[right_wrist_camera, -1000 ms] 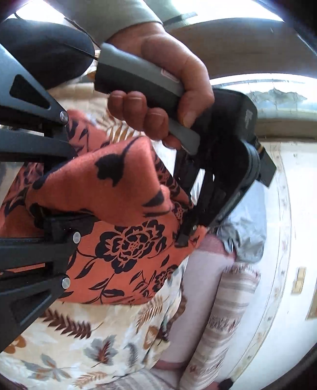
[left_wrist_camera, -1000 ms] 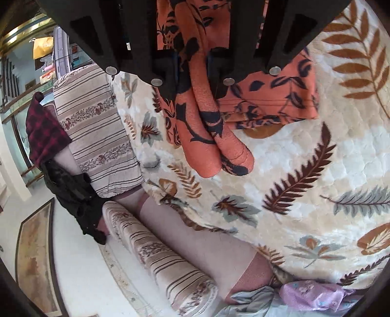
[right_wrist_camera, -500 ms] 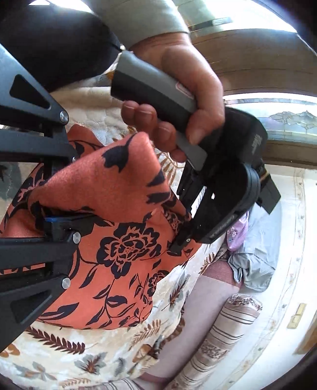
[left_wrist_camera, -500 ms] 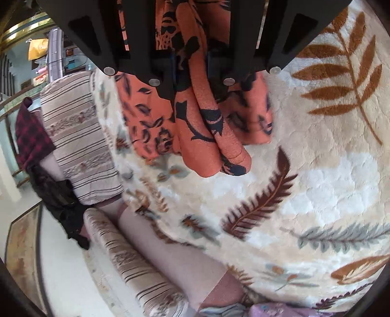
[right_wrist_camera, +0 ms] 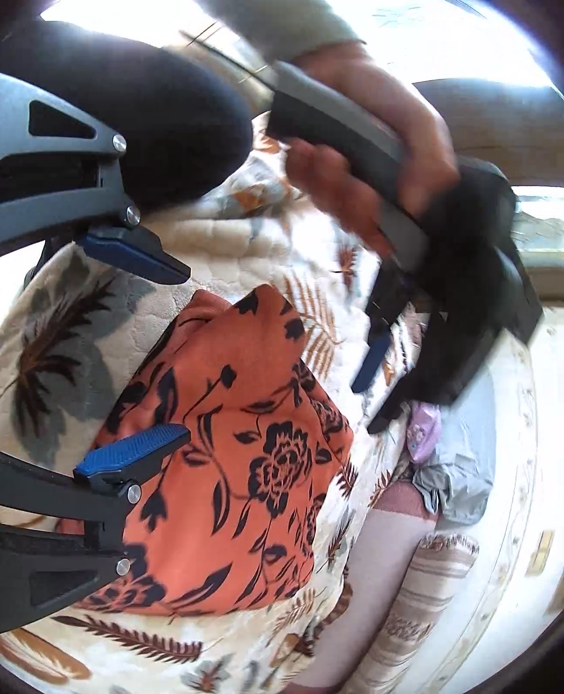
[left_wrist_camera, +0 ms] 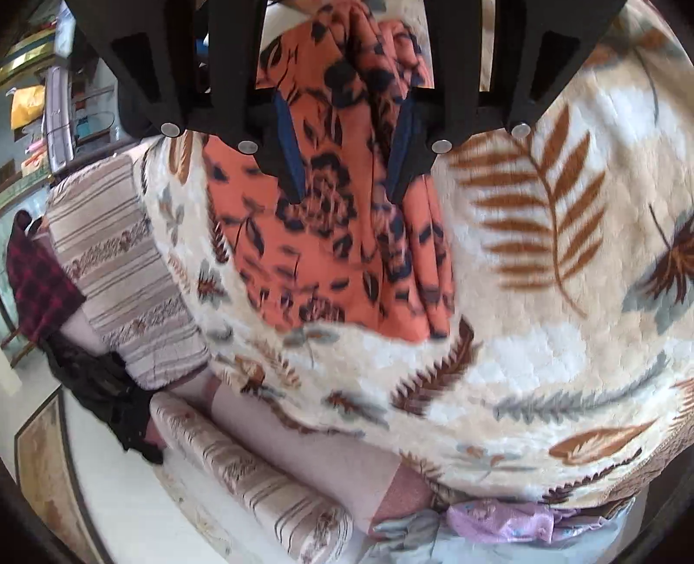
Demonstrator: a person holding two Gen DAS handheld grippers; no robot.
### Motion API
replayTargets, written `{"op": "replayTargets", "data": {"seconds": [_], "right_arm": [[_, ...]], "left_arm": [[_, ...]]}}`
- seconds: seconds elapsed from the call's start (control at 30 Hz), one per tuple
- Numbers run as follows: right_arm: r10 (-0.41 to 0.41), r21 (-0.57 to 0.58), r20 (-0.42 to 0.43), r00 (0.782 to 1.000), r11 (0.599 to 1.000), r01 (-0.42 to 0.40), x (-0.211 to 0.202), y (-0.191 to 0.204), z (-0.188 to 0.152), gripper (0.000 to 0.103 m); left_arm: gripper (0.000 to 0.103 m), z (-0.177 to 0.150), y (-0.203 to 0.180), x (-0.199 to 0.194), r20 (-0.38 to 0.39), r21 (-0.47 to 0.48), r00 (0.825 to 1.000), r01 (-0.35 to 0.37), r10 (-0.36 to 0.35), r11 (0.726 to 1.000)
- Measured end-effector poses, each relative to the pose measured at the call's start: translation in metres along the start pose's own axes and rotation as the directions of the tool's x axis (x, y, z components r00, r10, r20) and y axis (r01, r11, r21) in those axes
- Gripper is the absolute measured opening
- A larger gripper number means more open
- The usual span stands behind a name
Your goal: Fold small clothes
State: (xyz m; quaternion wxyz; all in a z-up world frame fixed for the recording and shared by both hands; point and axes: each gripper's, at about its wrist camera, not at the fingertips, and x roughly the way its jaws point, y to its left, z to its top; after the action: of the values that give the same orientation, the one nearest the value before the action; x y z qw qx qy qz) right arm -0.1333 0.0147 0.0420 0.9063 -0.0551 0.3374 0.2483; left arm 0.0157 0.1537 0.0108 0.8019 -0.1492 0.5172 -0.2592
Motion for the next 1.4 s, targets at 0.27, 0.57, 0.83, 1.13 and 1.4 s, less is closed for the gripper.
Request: {"op": "replayTargets", "data": {"seconds": [0.27, 0.57, 0.83, 1.13, 1.4], "right_arm": [[0.013, 0.282, 0.039, 0.999, 0.959, -0.024, -0.046, -0.078, -0.009, 0.073], [0.211, 0.740, 0.106, 0.972, 0.636, -0.219, -0.054, -0.183, -0.060, 0.073], [0.380, 0.877, 0.162, 0.911, 0.368, -0.310, -0.010, -0.244, -0.067, 0.075], [0.419, 0.818, -0.028, 0.907, 0.531, -0.220, 0.036, -0.225, -0.033, 0.053], [0.231, 0.662, -0.134, 0.964, 0.745, -0.086, 0.023, -0.198, -0.029, 0.048]], "left_arm": [[0.049, -0.041, 0.020, 0.008, -0.102, -0.109, 0.990, -0.112, 0.101, 0.988], [0.063, -0.043, -0.006, -0.002, -0.061, -0.016, 0.958, -0.282, 0.280, 0.959], [0.065, -0.017, -0.086, -0.030, 0.282, 0.160, 0.914, -0.346, 0.293, 0.925], [0.068, -0.036, -0.039, 0.052, 0.140, 0.105, 0.933, -0.348, 0.332, 0.932], [0.070, -0.044, -0.042, 0.050, 0.176, 0.137, 0.929, -0.350, 0.325, 0.927]]}}
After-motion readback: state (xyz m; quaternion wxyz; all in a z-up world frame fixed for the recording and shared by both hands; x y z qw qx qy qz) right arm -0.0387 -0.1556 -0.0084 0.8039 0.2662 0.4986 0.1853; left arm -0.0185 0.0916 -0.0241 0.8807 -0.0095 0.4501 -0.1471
